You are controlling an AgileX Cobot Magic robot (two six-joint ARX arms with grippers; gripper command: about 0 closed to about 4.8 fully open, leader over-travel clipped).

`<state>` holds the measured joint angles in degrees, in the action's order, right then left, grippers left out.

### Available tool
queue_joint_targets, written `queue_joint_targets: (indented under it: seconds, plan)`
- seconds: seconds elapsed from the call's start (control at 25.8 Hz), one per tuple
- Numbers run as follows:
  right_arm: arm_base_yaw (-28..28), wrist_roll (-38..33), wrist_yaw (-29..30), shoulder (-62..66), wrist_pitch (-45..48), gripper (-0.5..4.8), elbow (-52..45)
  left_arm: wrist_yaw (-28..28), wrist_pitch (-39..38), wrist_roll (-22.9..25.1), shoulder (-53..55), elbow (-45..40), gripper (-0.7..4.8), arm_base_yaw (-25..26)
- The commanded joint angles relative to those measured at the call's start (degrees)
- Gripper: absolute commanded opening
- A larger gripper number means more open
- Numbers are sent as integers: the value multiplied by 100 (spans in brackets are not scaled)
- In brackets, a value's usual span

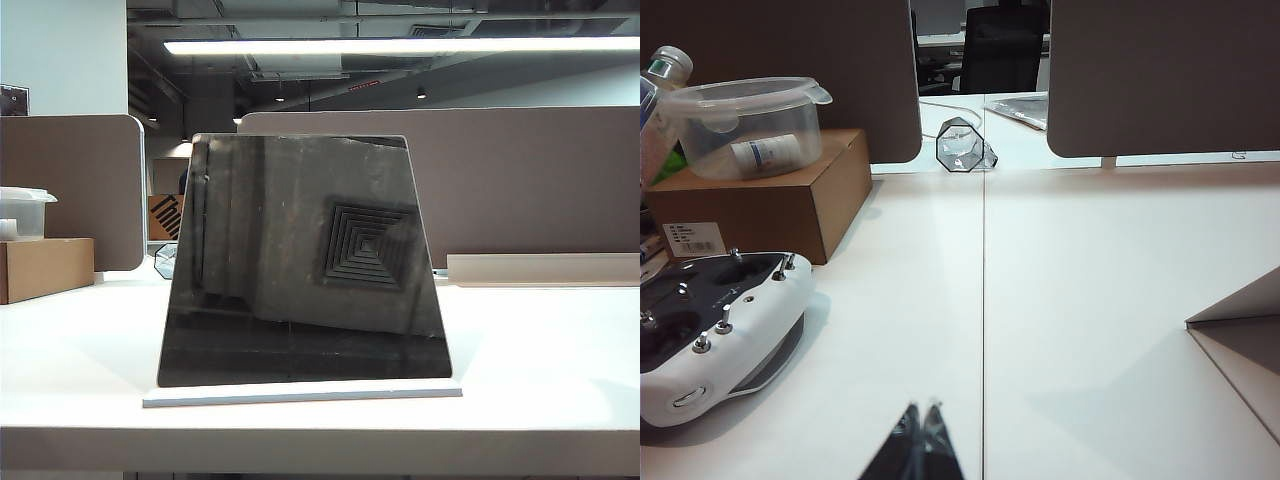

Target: Push the center of the mirror on the table forward to move it for a short distance.

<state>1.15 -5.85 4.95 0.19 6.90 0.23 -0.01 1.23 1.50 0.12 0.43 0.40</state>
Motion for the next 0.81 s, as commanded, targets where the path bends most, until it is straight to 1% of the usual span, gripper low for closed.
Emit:
queue_joint_targets:
  seconds: [0.04, 0.35, 0.43, 0.5, 0.62, 0.7, 0.81]
  plan:
    - [-4, 7, -13, 2, 61, -5, -4, 24, 52, 2, 4, -4, -5, -7]
    - [-4, 7, -13, 2, 63, -5, -4, 24, 55, 2, 4, -4, -5, -7]
    - [-4, 2, -11, 2, 63, -5, -4, 20, 55, 2, 4, -4, -5, -98]
    - [-4, -72, 48, 2, 68, -5, -4, -74, 52, 2, 4, -7, -5, -369]
    - [-4, -586, 511, 2, 72, -5, -2, -129, 55, 2, 4, -4, -5, -968]
    - [-4, -1119, 951, 2, 90, -4, -2, -125, 52, 2, 4, -4, -5, -1408]
    - [-4, -2181, 1716, 2, 151, -5, -2, -127, 52, 2, 4, -4, -5, -2048]
